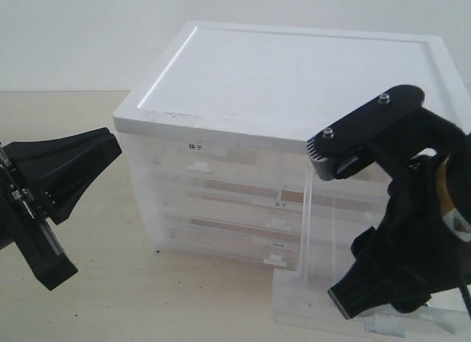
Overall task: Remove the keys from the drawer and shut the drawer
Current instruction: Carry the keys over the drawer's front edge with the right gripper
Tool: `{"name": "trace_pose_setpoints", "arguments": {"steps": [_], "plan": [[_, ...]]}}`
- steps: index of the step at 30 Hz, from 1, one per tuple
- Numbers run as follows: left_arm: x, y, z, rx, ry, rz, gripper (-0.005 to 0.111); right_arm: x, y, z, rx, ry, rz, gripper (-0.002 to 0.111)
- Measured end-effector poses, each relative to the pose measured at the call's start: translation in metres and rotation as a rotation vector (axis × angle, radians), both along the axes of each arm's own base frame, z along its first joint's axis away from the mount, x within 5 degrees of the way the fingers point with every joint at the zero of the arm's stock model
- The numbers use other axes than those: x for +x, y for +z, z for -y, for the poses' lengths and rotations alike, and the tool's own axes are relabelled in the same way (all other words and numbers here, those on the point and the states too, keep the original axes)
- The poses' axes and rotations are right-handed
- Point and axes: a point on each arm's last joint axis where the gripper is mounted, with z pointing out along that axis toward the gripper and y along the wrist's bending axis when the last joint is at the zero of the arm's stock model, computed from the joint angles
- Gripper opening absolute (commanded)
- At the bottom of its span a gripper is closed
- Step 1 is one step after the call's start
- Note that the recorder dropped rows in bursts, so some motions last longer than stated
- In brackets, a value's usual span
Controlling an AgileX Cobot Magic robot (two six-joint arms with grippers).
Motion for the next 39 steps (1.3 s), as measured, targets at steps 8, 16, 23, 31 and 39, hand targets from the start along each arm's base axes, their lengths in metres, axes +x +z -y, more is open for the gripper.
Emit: {"name": "trace_pose_setpoints", "arguments": {"steps": [8, 16, 23, 31, 39], "plan": [[0.000, 0.000, 0.000, 0.000, 0.000, 0.000, 0.005, 0.006, -0.012, -0.005, -0.026, 0.021, 0.025, 0.002], [0.000, 0.000, 0.000, 0.000, 0.000, 0.000, 0.005, 0.006, -0.014, -0.004, -0.059, 0.085, 0.026, 0.000], [0.000, 0.000, 0.000, 0.000, 0.000, 0.000, 0.005, 0.007, -0.001, 0.002, -0.021, 0.113, 0.111, 0.000], [0.000, 0.000, 0.000, 0.000, 0.000, 0.000, 0.005, 0.005, 0.012, 0.010, 0.016, 0.128, 0.187, 0.000], [0.000, 0.000, 0.000, 0.000, 0.000, 0.000, 0.005, 0.005, 0.030, 0.010, 0.087, 0.141, 0.244, 0.000]]}}
